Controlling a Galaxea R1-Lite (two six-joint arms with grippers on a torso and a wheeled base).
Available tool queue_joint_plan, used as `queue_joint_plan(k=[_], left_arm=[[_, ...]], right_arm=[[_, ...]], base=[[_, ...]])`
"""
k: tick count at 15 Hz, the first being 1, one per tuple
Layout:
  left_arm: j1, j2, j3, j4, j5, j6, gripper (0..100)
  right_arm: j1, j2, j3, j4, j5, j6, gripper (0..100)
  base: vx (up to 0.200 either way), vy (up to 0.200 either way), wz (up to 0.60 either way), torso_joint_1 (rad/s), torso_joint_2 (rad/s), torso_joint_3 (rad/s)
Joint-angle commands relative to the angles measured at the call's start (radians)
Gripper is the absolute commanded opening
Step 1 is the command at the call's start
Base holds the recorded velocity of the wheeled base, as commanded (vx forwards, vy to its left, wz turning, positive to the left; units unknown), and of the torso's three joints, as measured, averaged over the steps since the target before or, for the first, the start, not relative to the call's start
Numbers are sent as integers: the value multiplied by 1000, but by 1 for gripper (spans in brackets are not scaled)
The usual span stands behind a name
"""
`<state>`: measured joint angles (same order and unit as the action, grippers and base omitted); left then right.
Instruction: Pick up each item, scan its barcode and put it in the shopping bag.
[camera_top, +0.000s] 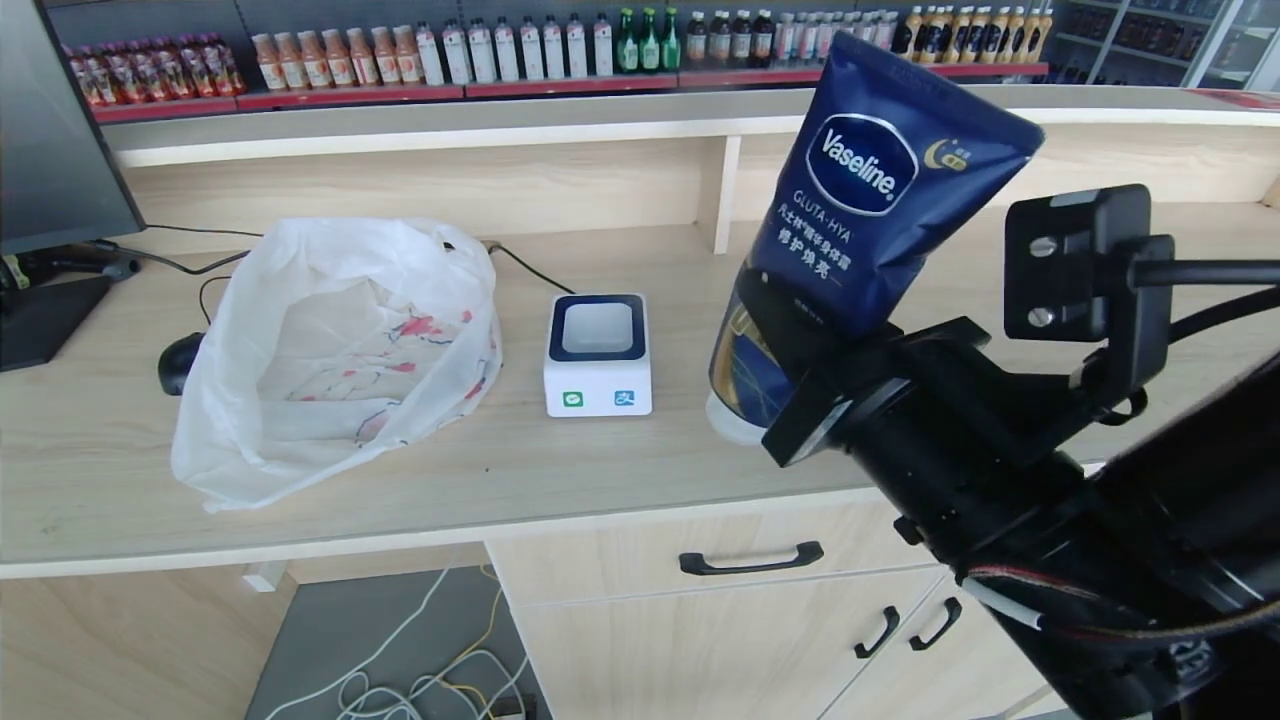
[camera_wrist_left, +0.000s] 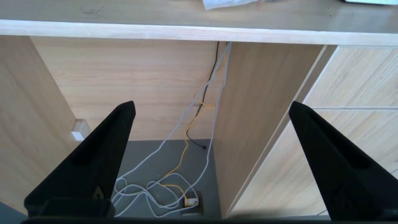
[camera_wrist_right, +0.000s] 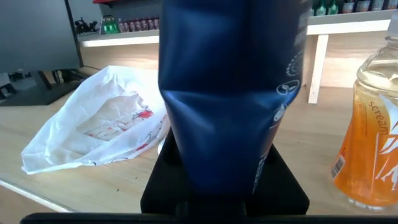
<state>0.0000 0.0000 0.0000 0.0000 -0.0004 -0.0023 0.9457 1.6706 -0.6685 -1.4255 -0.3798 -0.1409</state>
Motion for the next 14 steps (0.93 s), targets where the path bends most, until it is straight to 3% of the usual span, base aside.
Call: queue_joint_plan(k=[1,5,14], left_arm=[[0,0,0,0,0,-1,100],[0,0,0,0,0,-1,100],[0,0,0,0,0,-1,100]], right_arm=[[59,-12,20,-9,-2,-17,0],[219,-11,70,-19,-5,-163,0],[223,87,1,-19,24,-548,0]], base=[[0,0,0,0,0,0],[0,0,0,0,0,0],[0,0,0,0,0,0]])
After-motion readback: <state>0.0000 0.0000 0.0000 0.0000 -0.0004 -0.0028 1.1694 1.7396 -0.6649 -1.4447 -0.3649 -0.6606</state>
